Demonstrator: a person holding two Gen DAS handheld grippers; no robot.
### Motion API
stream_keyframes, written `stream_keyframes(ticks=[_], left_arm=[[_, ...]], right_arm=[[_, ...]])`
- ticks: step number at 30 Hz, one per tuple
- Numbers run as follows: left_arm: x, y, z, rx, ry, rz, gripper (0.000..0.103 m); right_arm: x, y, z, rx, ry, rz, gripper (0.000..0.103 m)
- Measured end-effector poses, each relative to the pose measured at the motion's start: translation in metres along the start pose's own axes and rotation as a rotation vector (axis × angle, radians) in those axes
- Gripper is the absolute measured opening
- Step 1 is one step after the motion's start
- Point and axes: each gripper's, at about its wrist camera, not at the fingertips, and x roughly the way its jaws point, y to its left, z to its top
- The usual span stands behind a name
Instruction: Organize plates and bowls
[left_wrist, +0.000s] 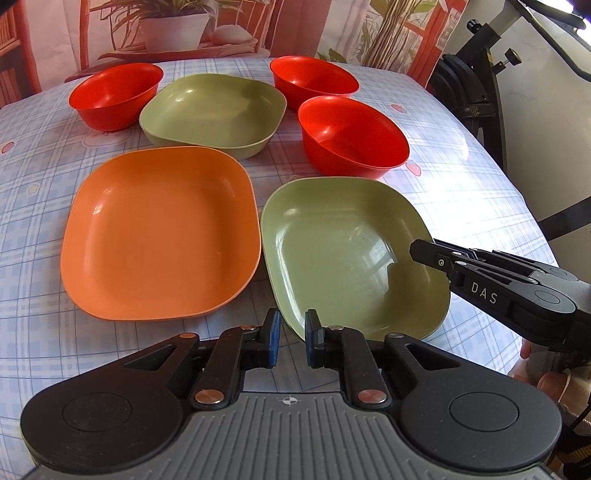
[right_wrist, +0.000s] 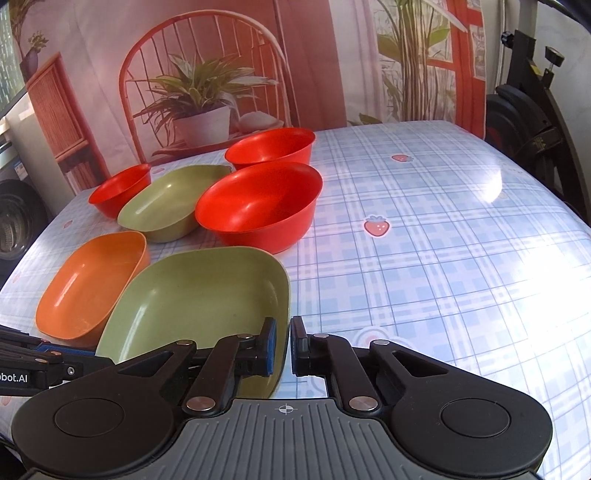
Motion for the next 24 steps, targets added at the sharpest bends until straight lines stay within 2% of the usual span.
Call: stream_keyframes(ticks=[7, 16, 24], left_arm=[[-0.002, -0.003, -0.003, 0.021, 0.002, -0.004, 0.015], [-0.021, -0.011, -0.005, 0.065, -0.046, -0.013, 0.015], [-0.046, 0.003, -0.009, 0.012, -0.108, -0.035, 0.015]], right_arm=[[-0.002, -0.003, -0.002, 0.026, 0.029, -0.006, 0.005], [-0.026, 0.004, 0.004, 0.008, 0.013, -0.039, 0.005], [-0.046, 0.024, 0.022, -0.037, -0.012, -0.031, 0.005]])
